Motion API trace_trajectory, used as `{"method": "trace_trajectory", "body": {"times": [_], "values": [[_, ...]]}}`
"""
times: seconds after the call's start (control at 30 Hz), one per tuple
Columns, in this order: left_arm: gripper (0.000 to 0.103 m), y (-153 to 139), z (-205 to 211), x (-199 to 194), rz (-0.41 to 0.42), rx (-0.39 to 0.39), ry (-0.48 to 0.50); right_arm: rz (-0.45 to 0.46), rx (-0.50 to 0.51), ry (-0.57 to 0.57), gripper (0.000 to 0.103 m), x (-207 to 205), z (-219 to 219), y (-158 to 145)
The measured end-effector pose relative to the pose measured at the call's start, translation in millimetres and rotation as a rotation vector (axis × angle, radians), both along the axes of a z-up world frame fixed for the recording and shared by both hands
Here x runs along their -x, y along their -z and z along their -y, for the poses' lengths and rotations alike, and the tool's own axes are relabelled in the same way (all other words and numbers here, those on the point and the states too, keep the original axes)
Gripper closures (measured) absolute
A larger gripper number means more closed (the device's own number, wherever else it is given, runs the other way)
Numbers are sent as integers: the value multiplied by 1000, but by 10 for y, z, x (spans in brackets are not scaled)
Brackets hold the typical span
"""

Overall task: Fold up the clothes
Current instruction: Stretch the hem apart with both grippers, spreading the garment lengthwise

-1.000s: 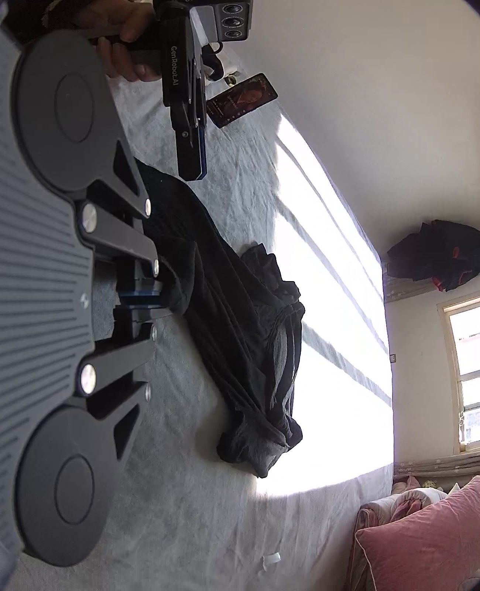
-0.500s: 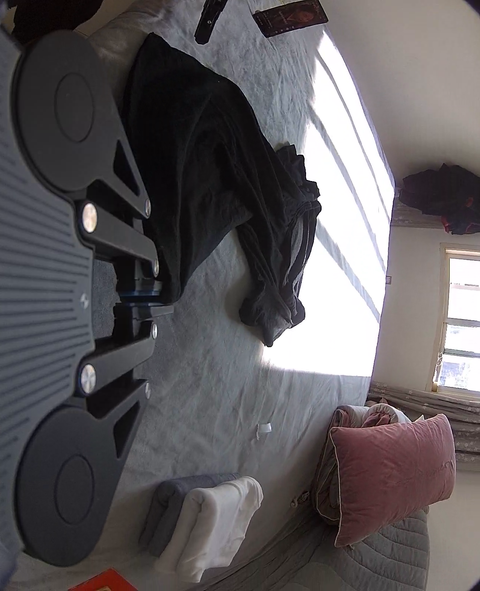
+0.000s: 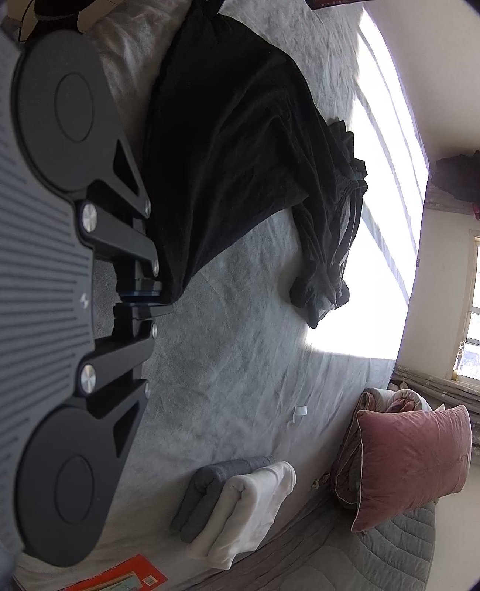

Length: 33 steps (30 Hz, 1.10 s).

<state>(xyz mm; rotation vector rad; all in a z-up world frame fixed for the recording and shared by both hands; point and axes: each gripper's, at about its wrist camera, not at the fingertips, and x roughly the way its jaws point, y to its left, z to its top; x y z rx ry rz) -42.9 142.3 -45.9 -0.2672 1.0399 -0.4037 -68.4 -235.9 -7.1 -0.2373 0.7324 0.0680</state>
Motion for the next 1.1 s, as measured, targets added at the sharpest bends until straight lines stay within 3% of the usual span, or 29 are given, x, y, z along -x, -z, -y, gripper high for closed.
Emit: {"method": "trace_trajectory", "body": {"times": [0.3, 0.4, 0.53, 0.63, 0.9, 1.1], "values": [[103, -820, -284, 281, 281, 156, 6, 188, 53, 57, 100, 204, 186, -589], [103, -999, -365, 392, 344, 173, 36, 249, 88, 38, 100, 339, 212, -821], [102, -1058, -417, 483, 382, 137, 112, 258, 151, -1, 100, 452, 190, -886], [102, -958, -407, 512, 378, 91, 165, 206, 193, -45, 100, 483, 161, -764], [102, -383, -371, 513, 219, -28, 211, 41, 263, -157, 100, 563, 10, -234], [102, -150, -294, 496, 157, -107, 256, -71, 273, -221, 100, 589, -100, 104]]}}
